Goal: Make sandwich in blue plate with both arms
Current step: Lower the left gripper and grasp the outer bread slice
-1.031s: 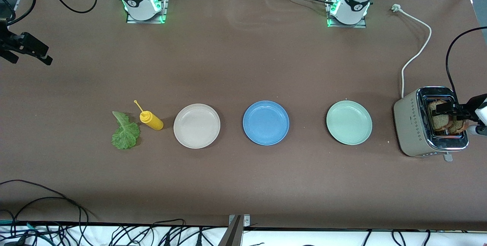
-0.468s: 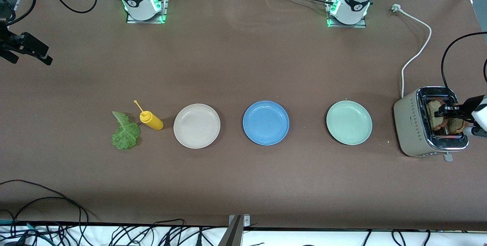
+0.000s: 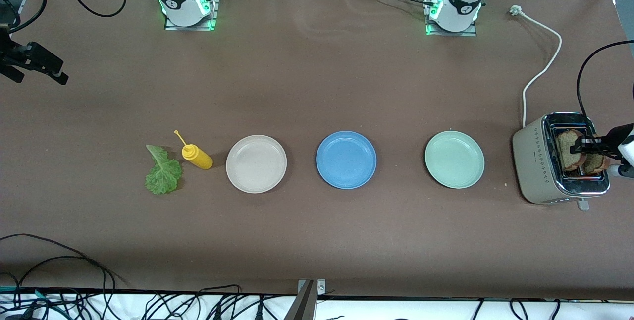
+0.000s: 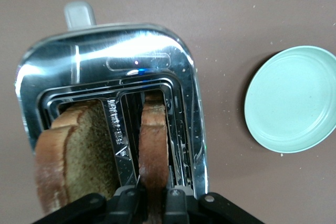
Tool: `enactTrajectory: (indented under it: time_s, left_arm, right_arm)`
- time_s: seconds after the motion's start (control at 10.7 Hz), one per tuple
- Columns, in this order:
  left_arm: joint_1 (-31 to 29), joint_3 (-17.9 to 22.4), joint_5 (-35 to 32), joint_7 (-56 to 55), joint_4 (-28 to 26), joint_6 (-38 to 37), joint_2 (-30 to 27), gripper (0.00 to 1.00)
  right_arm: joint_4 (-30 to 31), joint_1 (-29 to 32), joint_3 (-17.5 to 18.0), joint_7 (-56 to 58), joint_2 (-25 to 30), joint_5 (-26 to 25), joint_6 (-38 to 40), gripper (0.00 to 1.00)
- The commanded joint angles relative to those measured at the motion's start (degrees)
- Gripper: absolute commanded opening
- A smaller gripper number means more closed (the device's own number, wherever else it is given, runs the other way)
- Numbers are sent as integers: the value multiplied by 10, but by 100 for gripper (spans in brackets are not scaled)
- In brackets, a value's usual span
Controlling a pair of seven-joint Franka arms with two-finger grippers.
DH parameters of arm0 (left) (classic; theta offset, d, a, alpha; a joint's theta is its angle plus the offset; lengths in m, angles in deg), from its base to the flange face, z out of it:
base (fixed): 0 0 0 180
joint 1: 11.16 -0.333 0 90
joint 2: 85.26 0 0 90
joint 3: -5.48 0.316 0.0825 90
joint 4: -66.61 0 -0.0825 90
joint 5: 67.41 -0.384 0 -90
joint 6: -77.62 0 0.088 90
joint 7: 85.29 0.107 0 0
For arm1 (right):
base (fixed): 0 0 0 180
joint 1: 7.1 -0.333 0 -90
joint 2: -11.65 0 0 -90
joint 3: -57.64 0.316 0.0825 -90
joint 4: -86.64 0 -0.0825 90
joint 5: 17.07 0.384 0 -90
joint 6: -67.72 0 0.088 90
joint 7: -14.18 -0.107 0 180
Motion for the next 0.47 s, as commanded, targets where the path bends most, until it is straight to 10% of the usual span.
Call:
enactTrajectory:
  time_s: [0.0,0.37]
  left_arm:
    - [-1,-16,-32,9,17,-36,-47,0]
    - [0,-68,-86,9,95,-129,-70,0]
  right_arm:
    - [-9,2,1,3,0,-7,11,100]
    - [-9,2,1,3,0,-7,11,100]
